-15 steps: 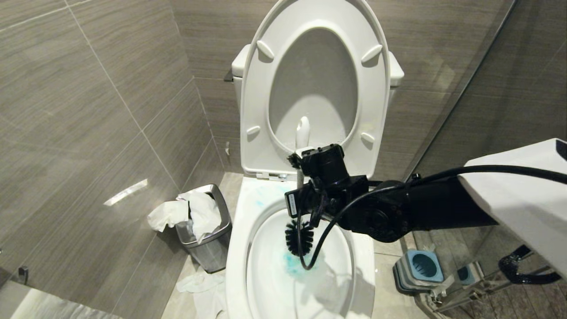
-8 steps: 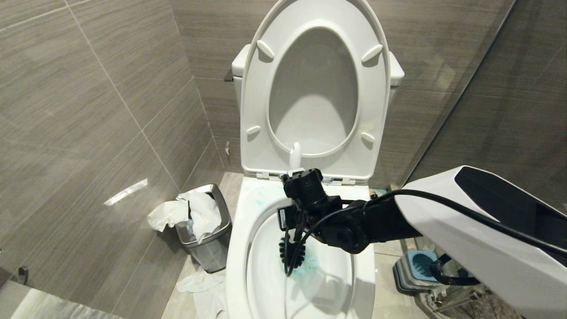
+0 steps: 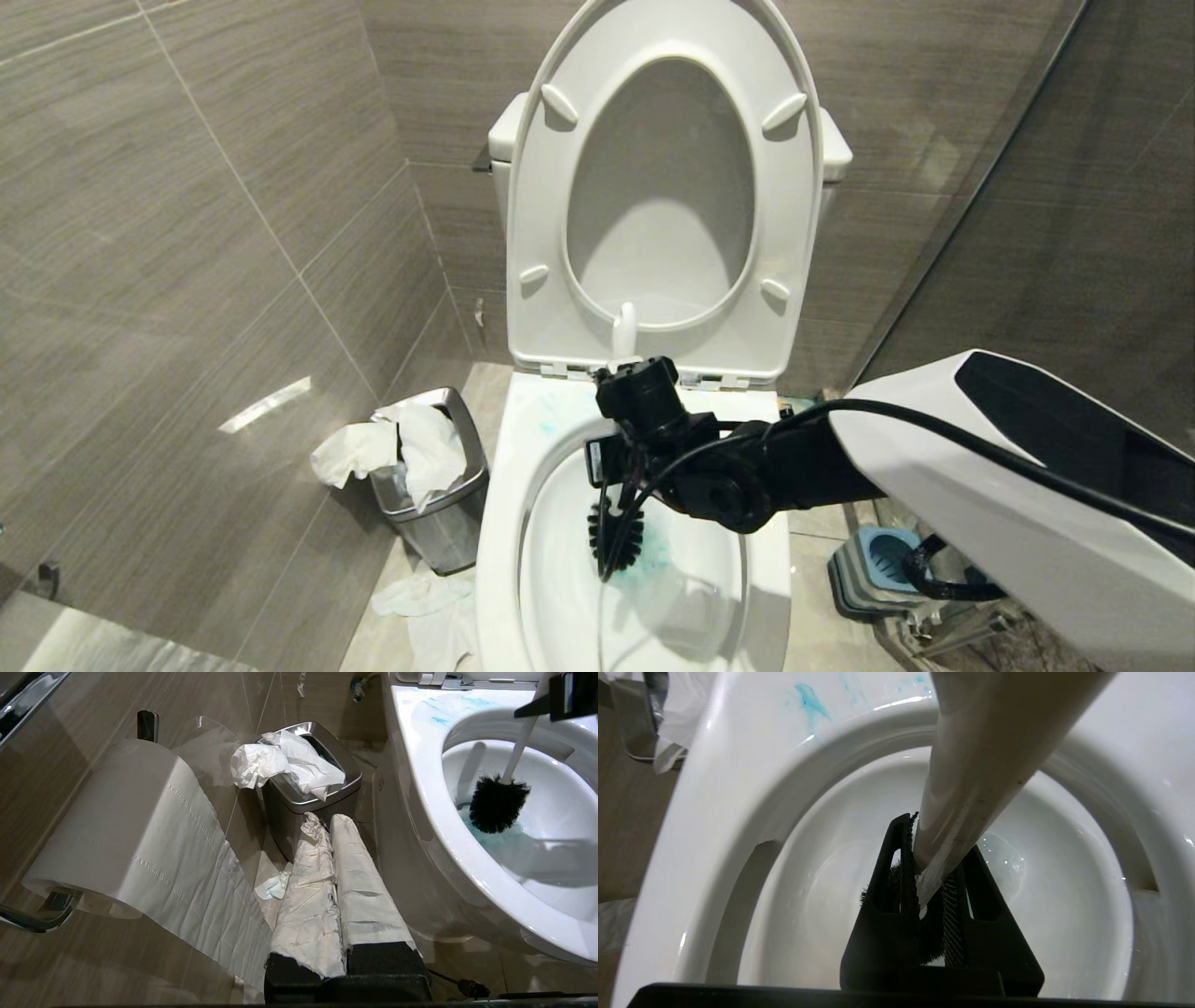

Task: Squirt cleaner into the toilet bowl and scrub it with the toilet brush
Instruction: Scrub the toilet bowl

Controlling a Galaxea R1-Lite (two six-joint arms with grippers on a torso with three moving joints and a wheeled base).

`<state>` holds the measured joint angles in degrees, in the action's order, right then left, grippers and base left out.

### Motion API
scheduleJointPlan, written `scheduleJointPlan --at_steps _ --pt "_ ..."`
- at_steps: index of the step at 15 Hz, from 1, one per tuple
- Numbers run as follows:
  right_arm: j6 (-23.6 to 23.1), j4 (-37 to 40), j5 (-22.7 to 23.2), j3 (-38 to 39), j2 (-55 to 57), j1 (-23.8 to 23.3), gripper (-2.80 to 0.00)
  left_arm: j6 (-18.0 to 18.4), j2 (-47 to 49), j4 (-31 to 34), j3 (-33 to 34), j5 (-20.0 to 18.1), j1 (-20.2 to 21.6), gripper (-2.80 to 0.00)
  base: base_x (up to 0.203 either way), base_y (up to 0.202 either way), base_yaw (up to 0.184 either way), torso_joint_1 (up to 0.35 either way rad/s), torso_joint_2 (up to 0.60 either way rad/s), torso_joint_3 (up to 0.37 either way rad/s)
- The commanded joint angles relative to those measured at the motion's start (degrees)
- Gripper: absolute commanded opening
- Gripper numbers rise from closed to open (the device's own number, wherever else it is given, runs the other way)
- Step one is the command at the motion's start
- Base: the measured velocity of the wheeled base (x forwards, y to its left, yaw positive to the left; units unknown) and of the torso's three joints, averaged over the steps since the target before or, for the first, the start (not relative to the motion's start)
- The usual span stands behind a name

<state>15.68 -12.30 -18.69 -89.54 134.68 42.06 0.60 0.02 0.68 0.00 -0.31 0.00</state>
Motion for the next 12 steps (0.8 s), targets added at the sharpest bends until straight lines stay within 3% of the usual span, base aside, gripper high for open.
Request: scheduleJointPlan --at_steps 1,5,12 --pt "0.75 1.31 -0.12 1.43 -6.16 0.02 -2.8 0.02 -0.02 0.02 0.09 -0.05 0.0 -2.8 0.0 0.0 0.0 0.0 0.0 0.0" --pt "1.19 3.25 -0.12 2.47 -8.35 -0.14 -2.8 0.19 -0.02 0.02 0.09 -0.13 0.0 -2.8 0.0 0.0 0.0 0.0 0.0 0.0" --pt "1.11 3.33 -0.62 -4.44 2.19 -0.79 -2.8 0.46 -0.02 0.11 -0.01 -0.22 0.0 -2.8 0.0 0.0 0.0 0.0 0.0 0.0"
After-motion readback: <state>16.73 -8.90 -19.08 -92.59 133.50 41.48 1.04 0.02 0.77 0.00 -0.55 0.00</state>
